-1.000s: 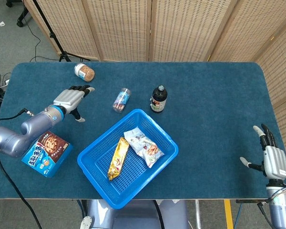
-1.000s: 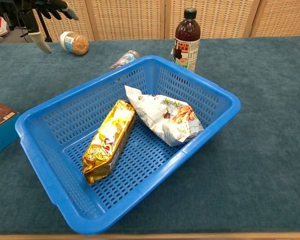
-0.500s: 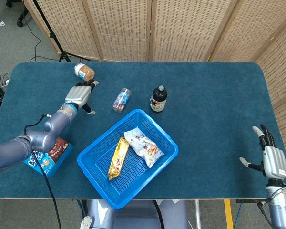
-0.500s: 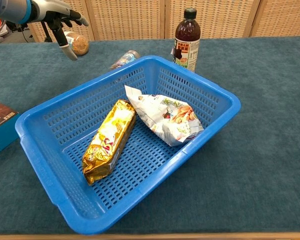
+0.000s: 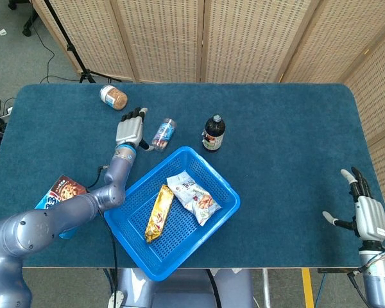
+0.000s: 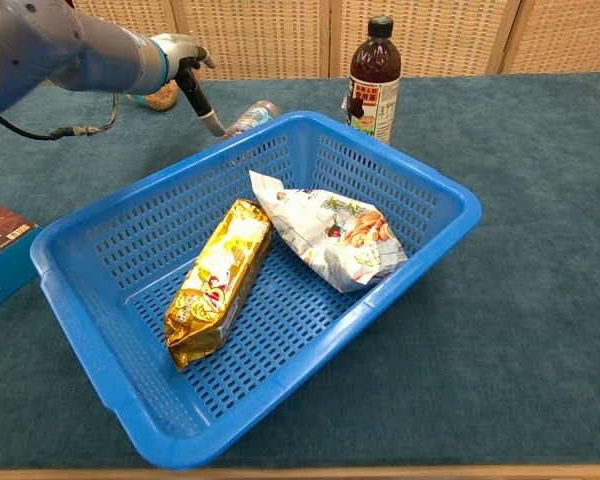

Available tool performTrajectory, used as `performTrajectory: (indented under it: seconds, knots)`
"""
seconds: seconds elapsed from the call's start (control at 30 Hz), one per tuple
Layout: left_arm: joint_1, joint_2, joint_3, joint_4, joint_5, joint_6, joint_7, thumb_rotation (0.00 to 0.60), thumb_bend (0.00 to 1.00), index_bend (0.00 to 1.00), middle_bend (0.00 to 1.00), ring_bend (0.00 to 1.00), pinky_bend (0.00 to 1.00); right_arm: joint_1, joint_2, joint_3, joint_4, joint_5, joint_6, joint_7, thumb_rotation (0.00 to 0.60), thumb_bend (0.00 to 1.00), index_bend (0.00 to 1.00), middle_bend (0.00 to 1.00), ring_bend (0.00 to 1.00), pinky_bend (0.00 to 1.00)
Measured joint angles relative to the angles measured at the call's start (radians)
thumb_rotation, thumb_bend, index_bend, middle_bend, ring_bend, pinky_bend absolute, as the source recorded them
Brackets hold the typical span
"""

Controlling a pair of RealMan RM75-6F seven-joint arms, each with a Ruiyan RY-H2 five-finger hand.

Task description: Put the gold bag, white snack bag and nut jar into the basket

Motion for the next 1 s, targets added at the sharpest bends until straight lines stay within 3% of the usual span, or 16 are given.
performTrajectory:
  seconds: [0.4, 0.67, 1.0]
  knots:
    - [0.009, -0.134, -0.244, 0.127, -0.138, 0.044, 0.115, 0.600, 0.13, 0.06, 0.00, 0.06, 0.12, -0.001, 0.013, 0.003, -0.004, 0.002, -0.006, 0.038, 0.600, 0.16, 0.09, 0.00, 0.00, 0.28]
    - [0.025, -0.216, -0.338, 0.247, -0.156, 0.059, 0.194, 0.600, 0.14, 0.06, 0.00, 0.07, 0.14, -0.004, 0.020, 0.005, -0.012, -0.001, -0.002, 0.051, 0.600, 0.16, 0.09, 0.00, 0.00, 0.28]
    - [0.028, -0.345, -0.448, 0.466, -0.096, 0.010, 0.252, 0.600, 0.14, 0.08, 0.00, 0.08, 0.16, -0.003, 0.024, 0.006, -0.011, 0.005, -0.008, 0.065, 0.600, 0.16, 0.09, 0.00, 0.00, 0.28]
